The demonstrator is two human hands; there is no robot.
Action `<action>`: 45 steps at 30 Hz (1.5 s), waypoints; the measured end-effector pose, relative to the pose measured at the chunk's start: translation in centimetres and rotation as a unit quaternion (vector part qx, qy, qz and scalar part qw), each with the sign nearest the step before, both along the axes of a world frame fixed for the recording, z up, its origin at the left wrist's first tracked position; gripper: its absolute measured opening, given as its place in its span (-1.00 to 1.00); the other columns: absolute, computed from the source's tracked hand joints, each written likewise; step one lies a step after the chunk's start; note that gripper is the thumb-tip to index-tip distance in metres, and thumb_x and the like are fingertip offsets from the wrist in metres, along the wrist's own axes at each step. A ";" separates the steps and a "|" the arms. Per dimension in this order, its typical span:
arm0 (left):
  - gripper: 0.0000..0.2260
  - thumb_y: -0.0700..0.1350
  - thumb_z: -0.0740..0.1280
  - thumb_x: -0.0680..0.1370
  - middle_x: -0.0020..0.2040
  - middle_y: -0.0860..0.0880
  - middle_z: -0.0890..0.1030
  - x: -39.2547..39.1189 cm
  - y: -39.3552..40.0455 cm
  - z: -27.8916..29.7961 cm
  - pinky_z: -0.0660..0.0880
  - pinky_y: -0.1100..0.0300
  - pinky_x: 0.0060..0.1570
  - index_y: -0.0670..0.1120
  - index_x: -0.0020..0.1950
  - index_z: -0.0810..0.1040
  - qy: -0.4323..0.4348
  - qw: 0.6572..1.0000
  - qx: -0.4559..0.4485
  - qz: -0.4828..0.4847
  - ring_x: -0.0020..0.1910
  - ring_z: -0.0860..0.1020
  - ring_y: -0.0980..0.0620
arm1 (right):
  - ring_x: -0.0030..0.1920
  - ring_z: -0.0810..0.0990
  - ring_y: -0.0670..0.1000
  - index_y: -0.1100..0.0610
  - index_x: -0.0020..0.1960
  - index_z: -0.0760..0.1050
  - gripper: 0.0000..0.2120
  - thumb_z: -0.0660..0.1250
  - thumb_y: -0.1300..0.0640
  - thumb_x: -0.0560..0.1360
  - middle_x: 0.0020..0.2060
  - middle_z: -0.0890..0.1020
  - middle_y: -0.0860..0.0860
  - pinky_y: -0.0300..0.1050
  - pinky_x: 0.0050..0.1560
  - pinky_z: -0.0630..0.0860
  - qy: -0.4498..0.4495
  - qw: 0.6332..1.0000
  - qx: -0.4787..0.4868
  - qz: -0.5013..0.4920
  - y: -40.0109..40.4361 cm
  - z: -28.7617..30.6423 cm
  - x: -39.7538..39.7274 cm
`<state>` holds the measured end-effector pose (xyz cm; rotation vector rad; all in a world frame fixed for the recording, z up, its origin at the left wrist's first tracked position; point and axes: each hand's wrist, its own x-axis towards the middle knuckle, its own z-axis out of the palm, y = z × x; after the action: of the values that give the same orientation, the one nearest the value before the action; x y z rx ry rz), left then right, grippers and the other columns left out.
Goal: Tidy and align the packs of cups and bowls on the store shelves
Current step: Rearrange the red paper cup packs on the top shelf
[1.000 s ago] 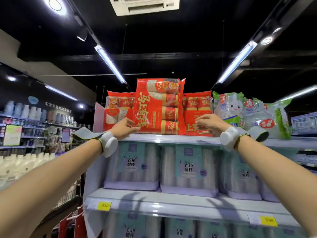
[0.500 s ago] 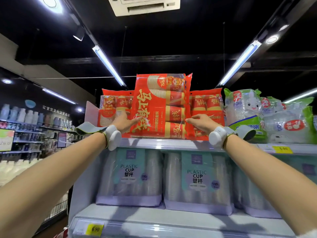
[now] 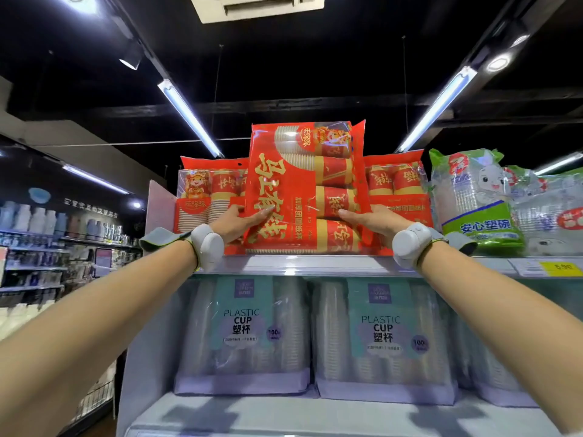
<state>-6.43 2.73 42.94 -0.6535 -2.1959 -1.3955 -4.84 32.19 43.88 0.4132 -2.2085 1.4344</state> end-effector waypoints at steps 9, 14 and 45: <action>-0.28 0.36 0.38 0.37 0.29 0.03 0.57 -0.1 0.3 1.5 0.48 -0.08 0.27 -0.01 0.39 0.40 -0.001 0.998 0.050 -0.049 0.23 0.56 -0.09 | -0.06 0.67 -0.02 0.10 0.26 0.50 -0.47 0.52 -0.02 0.35 0.05 0.67 0.03 -0.14 -0.11 0.62 0.098 0.994 -0.042 0.003 0.6 1.5 1.3; -0.29 0.43 0.35 0.32 0.14 0.09 0.62 0.5 2.1 2.8 0.54 0.05 0.14 0.03 0.32 0.43 -0.013 0.996 0.065 -0.062 0.10 0.59 0.00 | -0.33 0.66 -0.22 0.20 0.13 0.61 -0.63 0.52 0.09 0.37 -0.17 0.67 -0.05 -0.41 -0.40 0.53 0.160 0.987 0.013 -0.030 1.4 5.0 3.7; 0.05 0.18 0.52 0.33 0.45 -0.05 0.37 -2.0 1.9 1.1 0.37 -0.19 0.34 0.06 0.56 -0.13 0.007 0.976 0.214 -0.050 0.38 0.41 -0.11 | 0.39 0.41 0.14 0.01 0.47 -0.50 0.53 0.53 -0.31 -0.08 0.46 0.33 0.08 0.25 0.34 0.37 0.107 0.966 -0.234 0.002 -3.7 4.4 -2.3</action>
<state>-8.38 4.64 44.05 -0.6151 -1.7828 -1.8337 -7.09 28.52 48.28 0.3825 -1.6346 1.7576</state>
